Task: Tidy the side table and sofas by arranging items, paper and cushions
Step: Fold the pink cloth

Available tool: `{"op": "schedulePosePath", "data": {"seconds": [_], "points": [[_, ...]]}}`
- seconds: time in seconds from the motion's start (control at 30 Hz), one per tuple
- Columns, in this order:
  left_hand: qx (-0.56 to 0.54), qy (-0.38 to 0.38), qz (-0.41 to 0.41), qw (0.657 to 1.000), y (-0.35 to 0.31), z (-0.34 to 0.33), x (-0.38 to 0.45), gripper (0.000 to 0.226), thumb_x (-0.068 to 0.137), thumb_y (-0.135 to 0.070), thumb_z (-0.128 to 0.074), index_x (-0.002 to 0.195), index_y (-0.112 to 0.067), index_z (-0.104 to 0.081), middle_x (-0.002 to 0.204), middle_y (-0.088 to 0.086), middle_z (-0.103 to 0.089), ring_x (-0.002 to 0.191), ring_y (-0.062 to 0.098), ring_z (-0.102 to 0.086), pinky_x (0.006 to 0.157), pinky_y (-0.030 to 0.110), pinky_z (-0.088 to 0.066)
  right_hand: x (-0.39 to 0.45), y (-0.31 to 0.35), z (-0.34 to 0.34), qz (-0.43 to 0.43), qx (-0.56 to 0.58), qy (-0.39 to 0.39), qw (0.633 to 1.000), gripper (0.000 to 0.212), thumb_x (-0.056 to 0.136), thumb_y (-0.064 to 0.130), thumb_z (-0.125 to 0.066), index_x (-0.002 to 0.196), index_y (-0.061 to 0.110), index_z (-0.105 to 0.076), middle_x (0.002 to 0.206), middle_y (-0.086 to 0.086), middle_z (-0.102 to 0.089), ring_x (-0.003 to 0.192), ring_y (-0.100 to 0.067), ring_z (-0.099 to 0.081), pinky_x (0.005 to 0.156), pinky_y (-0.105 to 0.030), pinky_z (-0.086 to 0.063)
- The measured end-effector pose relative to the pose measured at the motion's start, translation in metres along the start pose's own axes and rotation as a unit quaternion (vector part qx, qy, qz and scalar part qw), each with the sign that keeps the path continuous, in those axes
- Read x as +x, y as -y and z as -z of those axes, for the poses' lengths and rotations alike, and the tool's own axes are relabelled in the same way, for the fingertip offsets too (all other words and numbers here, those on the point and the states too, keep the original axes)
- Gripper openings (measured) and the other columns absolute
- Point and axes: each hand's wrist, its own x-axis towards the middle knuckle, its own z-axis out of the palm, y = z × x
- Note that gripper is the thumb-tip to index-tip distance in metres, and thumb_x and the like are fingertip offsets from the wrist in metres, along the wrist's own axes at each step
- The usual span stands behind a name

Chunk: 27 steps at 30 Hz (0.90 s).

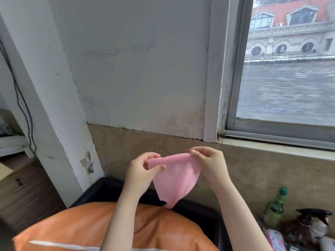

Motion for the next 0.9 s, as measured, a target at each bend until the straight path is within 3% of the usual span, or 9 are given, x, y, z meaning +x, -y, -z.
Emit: {"op": "schedulePosePath", "data": {"seconds": [0.13,0.23,0.4,0.5,0.57,0.67,0.8,0.9], "points": [[0.071,-0.060,-0.024,0.995,0.001,-0.001,0.002,0.025,0.079,-0.007,-0.072,0.070,-0.030,-0.066,0.081,-0.009,-0.062,0.071,0.001,-0.056,0.059,0.004,-0.038,0.002,-0.002,0.005,-0.006,-0.055,0.067,0.996,0.038,0.070,-0.007,-0.072,0.076,0.030,-0.067,0.086,0.014,-0.066,0.086,-0.006,-0.059,0.071,-0.013,-0.044],[0.061,-0.093,-0.021,0.994,0.000,-0.003,0.004,0.019,0.082,-0.006,-0.070,0.074,-0.023,-0.068,0.093,-0.011,-0.053,0.077,0.005,-0.054,0.063,0.001,-0.037,0.002,-0.005,0.006,0.021,-0.107,0.060,0.992,0.037,0.075,-0.006,-0.066,0.070,0.031,-0.066,0.082,0.013,-0.065,0.079,-0.003,-0.057,0.064,-0.005,-0.040],[0.071,-0.097,-0.028,0.992,-0.002,-0.006,0.003,0.018,0.094,-0.008,-0.054,0.082,-0.017,-0.063,0.075,-0.013,-0.061,0.073,0.000,-0.055,0.059,0.001,-0.036,0.004,-0.003,0.004,0.054,-0.102,0.033,0.993,0.033,0.079,0.002,-0.069,0.066,0.031,-0.065,0.076,0.015,-0.065,0.072,0.007,-0.057,0.062,-0.003,-0.038],[0.052,-0.117,-0.023,0.991,-0.003,-0.012,0.002,0.017,0.098,-0.009,-0.045,0.086,-0.016,-0.057,0.079,-0.010,-0.059,0.075,0.009,-0.053,0.058,0.004,-0.035,0.003,-0.003,0.001,0.050,-0.100,0.020,0.994,0.033,0.084,0.005,-0.064,0.065,0.031,-0.062,0.068,0.016,-0.064,0.064,0.013,-0.054,0.058,-0.005,-0.038],[0.039,-0.095,-0.015,0.995,-0.007,-0.017,0.001,0.003,0.095,-0.014,-0.052,0.093,-0.015,-0.054,0.083,-0.010,-0.056,0.075,0.009,-0.052,0.057,0.005,-0.036,0.002,-0.003,-0.001,0.053,-0.108,0.011,0.993,0.030,0.087,0.006,-0.060,0.067,0.029,-0.060,0.067,0.015,-0.062,0.063,0.013,-0.053,0.057,-0.005,-0.037],[0.030,-0.089,-0.007,0.996,-0.007,-0.019,0.000,0.021,0.085,-0.012,-0.067,0.098,-0.016,-0.052,0.087,-0.010,-0.056,0.075,0.001,-0.052,0.057,0.004,-0.037,0.002,-0.004,-0.001,0.050,-0.100,0.001,0.994,0.023,0.086,0.007,-0.061,0.070,0.025,-0.061,0.069,0.015,-0.062,0.065,0.012,-0.053,0.058,-0.005,-0.038],[0.030,-0.128,-0.010,0.991,-0.005,-0.018,0.004,0.022,0.083,-0.006,-0.068,0.096,-0.019,-0.056,0.087,-0.010,-0.061,0.078,0.006,-0.057,0.061,0.004,-0.039,0.004,-0.003,0.001,0.038,-0.077,-0.006,0.996,0.022,0.082,0.008,-0.068,0.069,0.025,-0.062,0.070,0.013,-0.063,0.069,0.002,-0.054,0.062,-0.016,-0.040],[-0.016,-0.150,0.006,0.989,-0.007,-0.015,0.006,0.029,0.083,-0.006,-0.068,0.103,-0.023,-0.056,0.091,-0.012,-0.062,0.084,0.004,-0.059,0.066,0.004,-0.040,0.003,-0.003,0.000,0.026,-0.049,-0.005,0.998,0.022,0.081,0.007,-0.069,0.069,0.025,-0.064,0.069,0.011,-0.064,0.068,-0.002,-0.055,0.061,-0.016,-0.041]]}}
